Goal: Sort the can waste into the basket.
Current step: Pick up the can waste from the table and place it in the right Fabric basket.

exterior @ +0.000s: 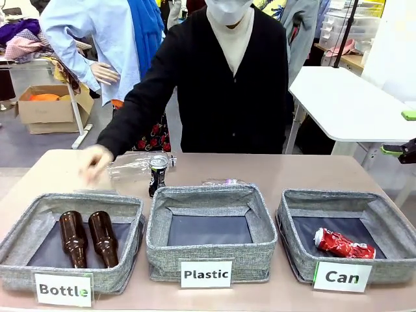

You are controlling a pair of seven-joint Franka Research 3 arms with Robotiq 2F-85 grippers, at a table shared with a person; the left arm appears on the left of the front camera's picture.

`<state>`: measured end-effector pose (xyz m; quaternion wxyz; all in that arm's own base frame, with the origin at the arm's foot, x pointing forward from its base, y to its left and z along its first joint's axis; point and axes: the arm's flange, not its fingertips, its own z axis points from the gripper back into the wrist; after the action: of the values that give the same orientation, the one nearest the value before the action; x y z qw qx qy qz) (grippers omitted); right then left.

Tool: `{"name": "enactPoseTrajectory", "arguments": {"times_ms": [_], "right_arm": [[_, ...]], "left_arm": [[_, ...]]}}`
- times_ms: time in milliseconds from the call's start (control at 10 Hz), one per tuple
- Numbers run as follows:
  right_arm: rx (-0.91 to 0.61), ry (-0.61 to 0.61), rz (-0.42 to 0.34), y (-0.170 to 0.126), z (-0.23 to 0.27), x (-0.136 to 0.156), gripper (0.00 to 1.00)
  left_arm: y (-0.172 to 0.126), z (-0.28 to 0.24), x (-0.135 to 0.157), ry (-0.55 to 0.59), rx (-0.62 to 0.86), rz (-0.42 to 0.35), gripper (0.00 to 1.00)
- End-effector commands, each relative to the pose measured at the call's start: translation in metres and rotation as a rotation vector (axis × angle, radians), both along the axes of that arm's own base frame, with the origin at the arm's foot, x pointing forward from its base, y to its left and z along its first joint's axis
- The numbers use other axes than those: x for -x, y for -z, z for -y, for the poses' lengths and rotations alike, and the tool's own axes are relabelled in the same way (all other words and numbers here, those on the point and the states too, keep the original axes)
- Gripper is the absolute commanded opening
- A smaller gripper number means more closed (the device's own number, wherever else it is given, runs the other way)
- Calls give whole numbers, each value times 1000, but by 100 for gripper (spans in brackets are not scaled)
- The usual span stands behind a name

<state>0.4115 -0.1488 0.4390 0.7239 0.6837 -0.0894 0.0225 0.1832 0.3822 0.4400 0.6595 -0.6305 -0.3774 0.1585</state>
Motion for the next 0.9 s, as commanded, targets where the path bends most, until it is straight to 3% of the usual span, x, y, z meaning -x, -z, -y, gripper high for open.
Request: {"name": "enactPoseTrajectory", "arguments": {"times_ms": [0,200,400,600,800], "right_arm": [[-10,-3,0,-2,1,1,100],[-10,-3,0,-2,1,1,100],[-10,-3,0,-2,1,1,100],[-10,-3,0,-2,1,1,100],[-10,-3,0,-2,1,1,100]], "left_arm": [[-31,47,-26,38,-99,-2,100],[-52,126,-73,156,-276,40,100],[-46,202,-115,195,-417,138,100],[-31,275,-140,216,-589,308,100],[2,342,-142,281,-766,506,100]]}}
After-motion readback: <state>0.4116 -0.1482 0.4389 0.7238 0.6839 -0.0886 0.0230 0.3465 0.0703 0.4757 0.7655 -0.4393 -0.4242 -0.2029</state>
